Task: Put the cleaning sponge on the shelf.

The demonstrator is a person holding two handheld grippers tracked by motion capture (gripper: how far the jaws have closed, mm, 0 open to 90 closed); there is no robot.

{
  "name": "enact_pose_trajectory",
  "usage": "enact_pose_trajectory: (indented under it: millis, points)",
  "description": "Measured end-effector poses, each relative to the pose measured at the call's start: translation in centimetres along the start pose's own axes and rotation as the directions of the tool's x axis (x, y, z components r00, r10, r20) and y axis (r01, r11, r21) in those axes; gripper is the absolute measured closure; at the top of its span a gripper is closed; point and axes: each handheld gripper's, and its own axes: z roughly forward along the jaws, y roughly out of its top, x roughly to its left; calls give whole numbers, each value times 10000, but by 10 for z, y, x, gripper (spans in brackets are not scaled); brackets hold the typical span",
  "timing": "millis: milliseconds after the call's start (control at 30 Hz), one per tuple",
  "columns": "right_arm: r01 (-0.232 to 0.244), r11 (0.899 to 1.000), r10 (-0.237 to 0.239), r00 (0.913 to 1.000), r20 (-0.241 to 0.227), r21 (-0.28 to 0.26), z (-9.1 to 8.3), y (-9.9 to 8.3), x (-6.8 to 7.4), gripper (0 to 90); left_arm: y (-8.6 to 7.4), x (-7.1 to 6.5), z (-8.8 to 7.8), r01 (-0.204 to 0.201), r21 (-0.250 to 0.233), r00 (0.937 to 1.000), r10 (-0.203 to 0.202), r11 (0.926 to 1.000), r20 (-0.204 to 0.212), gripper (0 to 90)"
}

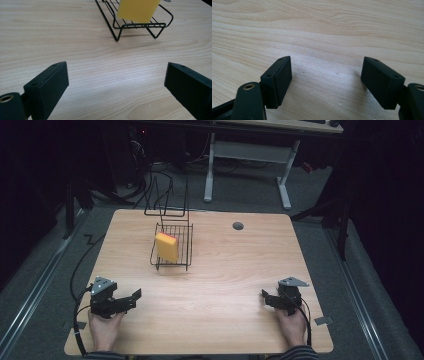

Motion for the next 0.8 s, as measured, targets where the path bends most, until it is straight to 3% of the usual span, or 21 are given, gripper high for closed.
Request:
enact_pose_trajectory:
  millis: [267,800]
  points:
    - [7,10000,-7,10000,-5,8,0,0,0,251,-6,6,11,198,183,9998,-198,9996,5,77]
    - [25,10000,-25,10000,-8,2,0,0,0,251,-9,6,42,-264,843,9990,293,9961,-324,92]
